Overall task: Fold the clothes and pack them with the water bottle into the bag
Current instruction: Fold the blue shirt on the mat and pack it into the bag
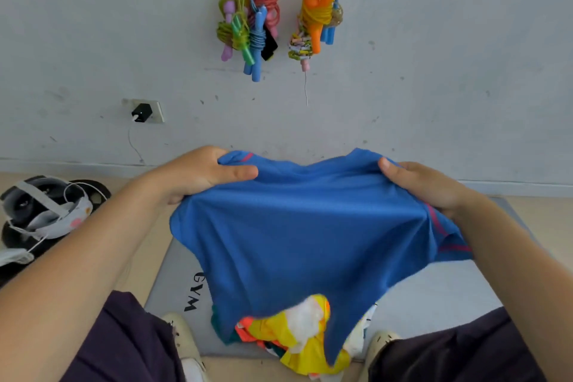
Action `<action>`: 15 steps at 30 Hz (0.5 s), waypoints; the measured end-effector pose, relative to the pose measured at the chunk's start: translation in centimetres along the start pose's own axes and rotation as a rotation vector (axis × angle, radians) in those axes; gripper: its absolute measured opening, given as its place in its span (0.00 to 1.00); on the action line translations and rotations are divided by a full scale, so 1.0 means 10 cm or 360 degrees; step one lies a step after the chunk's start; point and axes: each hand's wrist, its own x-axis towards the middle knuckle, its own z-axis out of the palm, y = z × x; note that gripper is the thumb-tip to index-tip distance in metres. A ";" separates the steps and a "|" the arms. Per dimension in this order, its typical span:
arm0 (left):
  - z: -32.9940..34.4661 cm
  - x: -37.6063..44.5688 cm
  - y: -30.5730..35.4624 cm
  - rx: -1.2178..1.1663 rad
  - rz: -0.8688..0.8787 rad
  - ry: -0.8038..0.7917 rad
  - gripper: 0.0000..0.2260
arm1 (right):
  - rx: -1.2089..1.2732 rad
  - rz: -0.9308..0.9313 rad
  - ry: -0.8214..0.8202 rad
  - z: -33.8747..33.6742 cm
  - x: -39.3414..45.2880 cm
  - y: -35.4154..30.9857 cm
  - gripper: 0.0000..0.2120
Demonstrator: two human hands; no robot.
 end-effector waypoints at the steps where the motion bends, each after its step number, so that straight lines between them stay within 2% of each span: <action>1: -0.05 0.07 0.03 -0.0013 -0.0004 0.0011 0.18 | -0.0058 -0.0009 0.0026 -0.04 0.05 -0.05 0.30; 5: -0.02 0.52 -0.25 0.0136 -0.0174 0.0029 0.20 | -0.0371 0.0164 0.0198 -0.08 0.52 0.13 0.21; 8: 0.31 0.96 -1.00 0.0297 -0.0461 -0.0018 0.20 | -0.0475 0.0331 0.0232 0.03 1.09 0.83 0.20; 12: 0.95 1.28 -2.25 0.0343 -0.0740 -0.0177 0.17 | -0.0824 0.0519 -0.0040 0.31 1.65 2.00 0.16; 15: 1.29 1.37 -2.86 0.0332 -0.0846 -0.0241 0.18 | -0.1010 0.0568 -0.0184 0.46 1.91 2.61 0.16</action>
